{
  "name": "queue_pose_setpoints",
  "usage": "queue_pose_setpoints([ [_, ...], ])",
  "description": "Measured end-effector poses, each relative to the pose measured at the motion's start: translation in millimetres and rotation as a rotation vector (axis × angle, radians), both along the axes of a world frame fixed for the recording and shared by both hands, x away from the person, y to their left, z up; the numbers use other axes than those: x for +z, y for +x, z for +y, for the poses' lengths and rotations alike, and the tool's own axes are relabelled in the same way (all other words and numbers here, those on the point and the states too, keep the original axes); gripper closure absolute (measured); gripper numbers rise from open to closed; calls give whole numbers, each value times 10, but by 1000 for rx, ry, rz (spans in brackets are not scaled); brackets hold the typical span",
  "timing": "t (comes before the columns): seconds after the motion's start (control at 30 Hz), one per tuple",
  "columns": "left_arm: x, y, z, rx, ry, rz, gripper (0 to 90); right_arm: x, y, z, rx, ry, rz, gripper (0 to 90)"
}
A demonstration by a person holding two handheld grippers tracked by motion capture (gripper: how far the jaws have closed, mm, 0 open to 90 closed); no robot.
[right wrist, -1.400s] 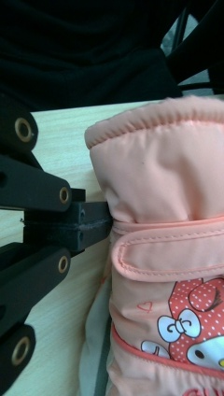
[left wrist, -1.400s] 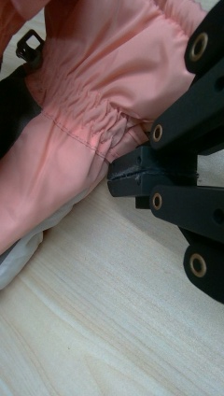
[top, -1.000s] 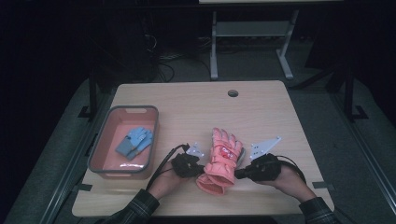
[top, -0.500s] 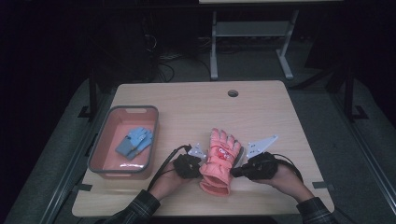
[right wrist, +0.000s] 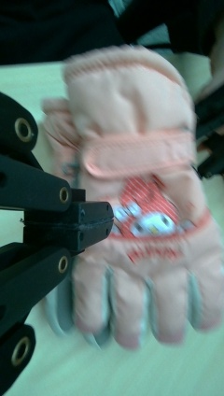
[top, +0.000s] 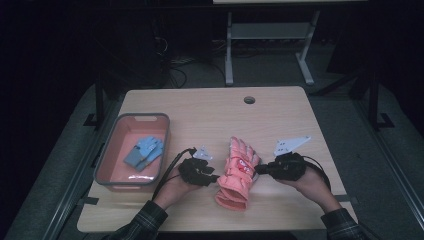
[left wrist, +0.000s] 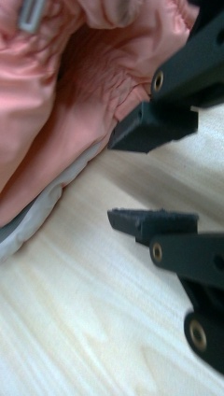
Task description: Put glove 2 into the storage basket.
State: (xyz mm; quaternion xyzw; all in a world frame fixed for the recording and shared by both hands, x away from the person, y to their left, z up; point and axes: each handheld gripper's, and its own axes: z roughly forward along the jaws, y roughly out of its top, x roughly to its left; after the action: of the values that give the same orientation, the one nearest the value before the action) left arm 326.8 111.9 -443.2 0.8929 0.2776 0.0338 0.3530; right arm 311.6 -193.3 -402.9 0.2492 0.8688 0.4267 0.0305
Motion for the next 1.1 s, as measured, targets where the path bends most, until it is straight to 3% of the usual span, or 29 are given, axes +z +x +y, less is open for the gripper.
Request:
queue_pose_setpoints([
  [0.17, -2, 37, 17, 14, -1, 2, 388, 56, 203, 97, -31, 44, -16, 899],
  [0.4, -47, 44, 8, 15, 15, 22, 304, 29, 326, 253, -38, 53, -30, 899],
  [0.6, -65, 56, 5, 16, 17, 25, 291, -51, 346, 276, -38, 41, -31, 899],
  [0.8, -81, 61, 1, 2, 33, 30, 290, -157, 370, 313, -34, 14, -4, 899],
  [1.1, -15, 95, 71, 46, 20, 26, 282, -279, 395, 358, -29, -27, 24, 900],
])
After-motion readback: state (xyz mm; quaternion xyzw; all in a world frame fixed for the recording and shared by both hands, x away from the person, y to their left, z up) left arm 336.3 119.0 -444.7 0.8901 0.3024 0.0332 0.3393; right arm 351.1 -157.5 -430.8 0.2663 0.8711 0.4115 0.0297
